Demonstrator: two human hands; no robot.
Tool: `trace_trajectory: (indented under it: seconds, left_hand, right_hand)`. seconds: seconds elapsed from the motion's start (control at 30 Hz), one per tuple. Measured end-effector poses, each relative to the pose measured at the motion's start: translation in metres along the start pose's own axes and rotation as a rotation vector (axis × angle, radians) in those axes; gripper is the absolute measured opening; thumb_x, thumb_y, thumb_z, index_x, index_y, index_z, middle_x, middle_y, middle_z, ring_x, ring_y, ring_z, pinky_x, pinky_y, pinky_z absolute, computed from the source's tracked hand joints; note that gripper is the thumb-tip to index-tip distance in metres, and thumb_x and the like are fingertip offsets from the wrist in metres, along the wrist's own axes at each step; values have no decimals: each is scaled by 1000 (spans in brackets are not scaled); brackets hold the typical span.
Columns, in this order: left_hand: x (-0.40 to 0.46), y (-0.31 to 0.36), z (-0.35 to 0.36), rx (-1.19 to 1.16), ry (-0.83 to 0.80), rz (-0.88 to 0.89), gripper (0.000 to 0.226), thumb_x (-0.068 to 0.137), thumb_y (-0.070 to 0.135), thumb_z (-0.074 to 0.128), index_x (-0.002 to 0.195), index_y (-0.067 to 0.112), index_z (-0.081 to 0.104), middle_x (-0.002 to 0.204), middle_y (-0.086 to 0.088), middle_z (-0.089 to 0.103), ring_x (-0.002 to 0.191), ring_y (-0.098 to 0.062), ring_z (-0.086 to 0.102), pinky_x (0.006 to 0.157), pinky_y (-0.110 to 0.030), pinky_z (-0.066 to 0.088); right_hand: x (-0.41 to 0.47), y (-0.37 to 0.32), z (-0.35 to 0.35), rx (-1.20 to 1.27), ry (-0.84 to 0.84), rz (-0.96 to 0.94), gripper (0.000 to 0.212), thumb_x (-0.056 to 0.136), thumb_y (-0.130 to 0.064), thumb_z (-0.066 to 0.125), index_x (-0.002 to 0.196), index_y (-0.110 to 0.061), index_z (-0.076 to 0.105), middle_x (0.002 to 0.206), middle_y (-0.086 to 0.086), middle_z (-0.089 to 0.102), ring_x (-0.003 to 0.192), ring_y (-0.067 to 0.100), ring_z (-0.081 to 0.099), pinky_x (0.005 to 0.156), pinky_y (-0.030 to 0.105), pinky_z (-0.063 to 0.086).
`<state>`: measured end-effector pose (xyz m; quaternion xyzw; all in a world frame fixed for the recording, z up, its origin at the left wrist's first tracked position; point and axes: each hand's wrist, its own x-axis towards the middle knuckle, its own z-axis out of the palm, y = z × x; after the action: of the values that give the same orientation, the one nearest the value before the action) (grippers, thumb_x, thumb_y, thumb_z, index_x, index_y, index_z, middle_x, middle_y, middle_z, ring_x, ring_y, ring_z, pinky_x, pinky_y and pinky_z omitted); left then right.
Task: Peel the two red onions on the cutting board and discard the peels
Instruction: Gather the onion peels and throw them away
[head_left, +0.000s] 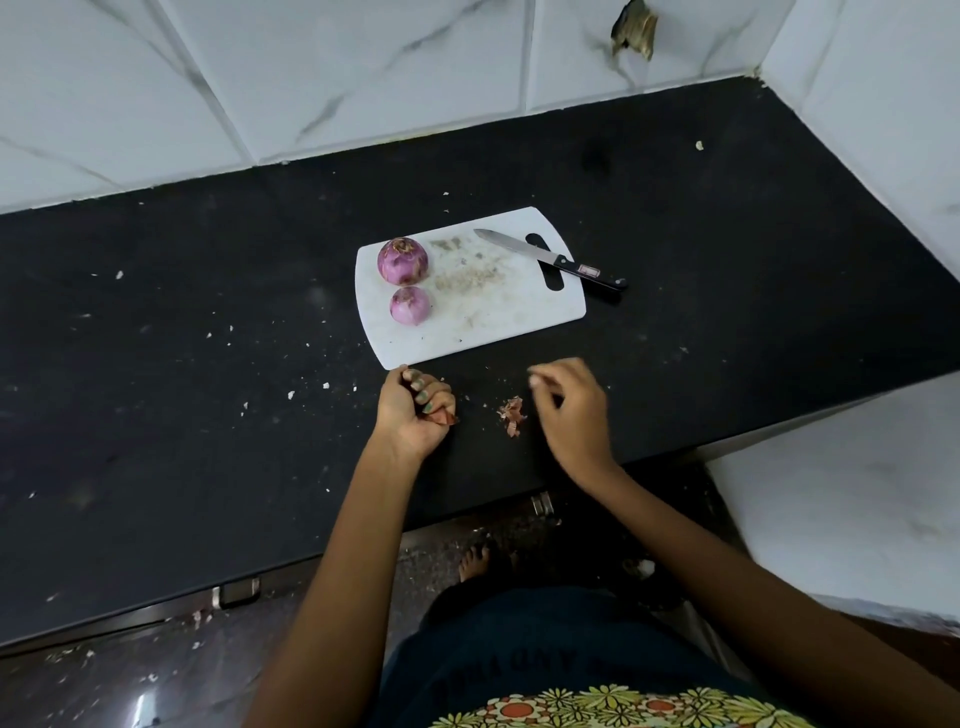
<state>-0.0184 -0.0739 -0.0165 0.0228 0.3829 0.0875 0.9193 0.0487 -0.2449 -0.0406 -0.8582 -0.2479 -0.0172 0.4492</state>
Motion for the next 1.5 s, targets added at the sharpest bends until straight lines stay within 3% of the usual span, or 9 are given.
trace_trajectory:
  seconds: [0.1, 0.3, 0.47, 0.77, 1.03, 1.13, 1.27, 1.4, 1.5]
  left_hand:
    - [0, -1, -3, 1, 10, 3, 60, 100, 21, 33, 40, 16, 42, 40, 7, 31, 29, -6, 25, 28, -18, 20]
    - [0, -4, -5, -10, 6, -17, 59, 98, 23, 35, 40, 16, 42, 40, 7, 31, 29, -6, 26, 28, -19, 20]
    - [0, -6, -4, -4, 9, -8, 59, 98, 24, 36, 40, 17, 43, 40, 7, 31, 29, -6, 26, 29, -18, 19]
    - [-1, -11, -4, 8, 41, -6, 58, 98, 24, 37, 41, 17, 43, 40, 7, 32, 29, -6, 26, 28, -18, 19]
    - [0, -11, -3, 1, 57, -7, 53, 98, 23, 38, 46, 17, 44, 41, 7, 34, 30, -6, 28, 29, -18, 21]
    - [-2, -12, -3, 27, 80, 7, 43, 96, 20, 40, 53, 17, 42, 42, 7, 34, 31, -5, 28, 30, -17, 20]
    - [0, -13, -4, 65, 99, 4, 36, 98, 22, 44, 62, 18, 46, 44, 8, 36, 32, -3, 32, 30, -16, 20]
    - [1, -17, -7, 128, 99, 30, 33, 101, 26, 44, 70, 20, 53, 47, 9, 42, 34, -2, 35, 29, -15, 21]
    - [5, -20, -4, 207, 125, 15, 31, 102, 26, 41, 74, 20, 53, 47, 8, 46, 34, -2, 37, 29, -15, 24]
  right_hand:
    - [14, -4, -9, -164, -95, 146, 27, 95, -5, 49, 119, 0, 61, 116, 12, 59, 111, 24, 54, 96, 28, 42]
    - [-13, -25, 13, -594, -525, -129, 49, 96, -15, 48, 139, 6, 37, 143, 24, 38, 135, 38, 31, 112, 43, 29]
    - [-39, -27, 20, -758, -467, -357, 41, 65, 4, 69, 105, 10, 67, 101, 22, 67, 96, 33, 64, 76, 35, 58]
    - [-34, -39, -3, -673, -534, -337, 36, 37, 10, 86, 62, -6, 65, 70, 6, 61, 71, 25, 61, 37, 23, 41]
    - [-10, -49, 0, -680, -587, -246, 20, 81, 11, 57, 97, -2, 61, 107, 12, 56, 107, 27, 51, 71, 32, 45]
    - [6, -43, 1, -668, -507, -188, 19, 82, 13, 53, 94, 1, 63, 103, 14, 58, 102, 29, 53, 69, 32, 43]
    - [44, -20, -2, -472, -309, 81, 20, 81, 9, 55, 89, 0, 71, 96, 14, 68, 92, 32, 63, 78, 36, 53]
    - [57, -40, -17, 216, -286, 558, 16, 76, 6, 72, 92, 3, 72, 84, 14, 72, 71, 18, 69, 69, 24, 59]
    - [41, -75, -23, 429, -395, 467, 16, 76, 8, 71, 91, 3, 72, 78, 8, 71, 68, 12, 68, 66, 19, 57]
